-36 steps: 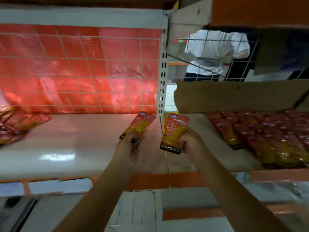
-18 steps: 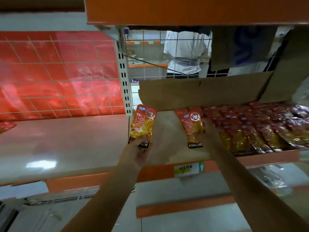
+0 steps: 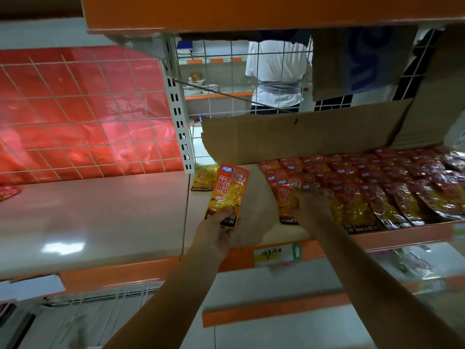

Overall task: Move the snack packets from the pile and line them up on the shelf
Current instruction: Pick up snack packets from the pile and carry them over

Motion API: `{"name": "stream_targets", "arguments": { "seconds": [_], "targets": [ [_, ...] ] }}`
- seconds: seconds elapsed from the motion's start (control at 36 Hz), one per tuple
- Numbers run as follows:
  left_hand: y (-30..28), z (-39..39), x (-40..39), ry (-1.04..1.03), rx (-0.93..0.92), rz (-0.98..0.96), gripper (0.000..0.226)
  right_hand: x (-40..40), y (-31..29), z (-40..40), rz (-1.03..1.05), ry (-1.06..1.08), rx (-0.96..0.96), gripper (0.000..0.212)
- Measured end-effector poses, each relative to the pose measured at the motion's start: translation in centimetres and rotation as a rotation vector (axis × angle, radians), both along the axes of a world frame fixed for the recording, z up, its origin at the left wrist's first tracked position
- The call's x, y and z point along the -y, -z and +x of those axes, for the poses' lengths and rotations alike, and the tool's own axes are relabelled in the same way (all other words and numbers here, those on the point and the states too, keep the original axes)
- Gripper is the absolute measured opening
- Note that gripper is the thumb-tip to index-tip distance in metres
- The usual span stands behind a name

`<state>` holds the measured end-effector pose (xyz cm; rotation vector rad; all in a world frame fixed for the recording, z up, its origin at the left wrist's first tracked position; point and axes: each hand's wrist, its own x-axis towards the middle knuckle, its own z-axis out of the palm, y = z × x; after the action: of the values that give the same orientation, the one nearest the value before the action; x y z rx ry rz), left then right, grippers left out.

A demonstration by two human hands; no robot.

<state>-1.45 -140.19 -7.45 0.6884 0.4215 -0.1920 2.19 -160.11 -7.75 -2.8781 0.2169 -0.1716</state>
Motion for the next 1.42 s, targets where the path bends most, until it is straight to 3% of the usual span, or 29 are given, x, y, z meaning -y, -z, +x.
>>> {"name": "stream_targets", "arguments": {
  "seconds": [0.14,0.39,0.61,0.69,0.75,0.81,0.86,0.94,1.08,1.25,1.33,1.42],
  "targets": [
    [-0.1,0.3,0.6,0.003,-0.003,0.026,0.017,0.5,-0.4,0.2,-0.051,-0.038,-0.074,0.034],
    [0.2,0.3,2.7,0.047,0.01,0.032,0.03,0.9,-0.1,0.1,-0.15,-0.073,-0.03,0.041],
    [-0.4,0.3,4.3,0.056,0.001,0.04,0.016,1.0,0.2,0.1,-0.188,-0.078,0.01,0.042],
    [-0.6,0.3,4.8,0.052,-0.011,0.023,0.015,0.8,0.4,0.1,0.07,-0.085,0.184,0.036],
    [-0.7,0.4,5.3,0.056,-0.015,0.033,0.014,0.2,-0.4,-0.5,0.49,-0.118,0.253,0.032],
    [-0.7,0.4,6.0,0.075,-0.016,0.046,0.014,-0.6,-1.8,-1.5,0.903,-0.178,0.204,0.027],
    [-0.7,0.3,6.6,0.103,-0.006,0.055,0.016,-1.1,-2.5,-2.0,1.078,-0.214,0.144,0.019],
    [-0.8,0.2,7.3,0.137,0.041,0.099,0.02,-1.3,-2.6,-1.7,1.175,-0.175,0.112,0.024],
    [-0.4,0.5,6.5,0.205,0.172,0.537,0.019,0.5,-2.0,-0.7,1.123,0.003,0.177,0.023],
    [0.7,1.8,3.7,0.298,0.552,1.644,0.026,2.5,-1.2,-0.7,0.616,-0.048,0.126,0.027],
    [0.4,1.9,3.1,0.426,0.635,1.917,0.034,2.3,-1.0,-0.6,0.433,-0.065,0.092,0.03],
    [0.2,1.8,2.8,0.476,0.671,1.996,0.037,2.0,-0.8,-0.3,0.283,-0.065,0.07,0.034]
  ]
}}
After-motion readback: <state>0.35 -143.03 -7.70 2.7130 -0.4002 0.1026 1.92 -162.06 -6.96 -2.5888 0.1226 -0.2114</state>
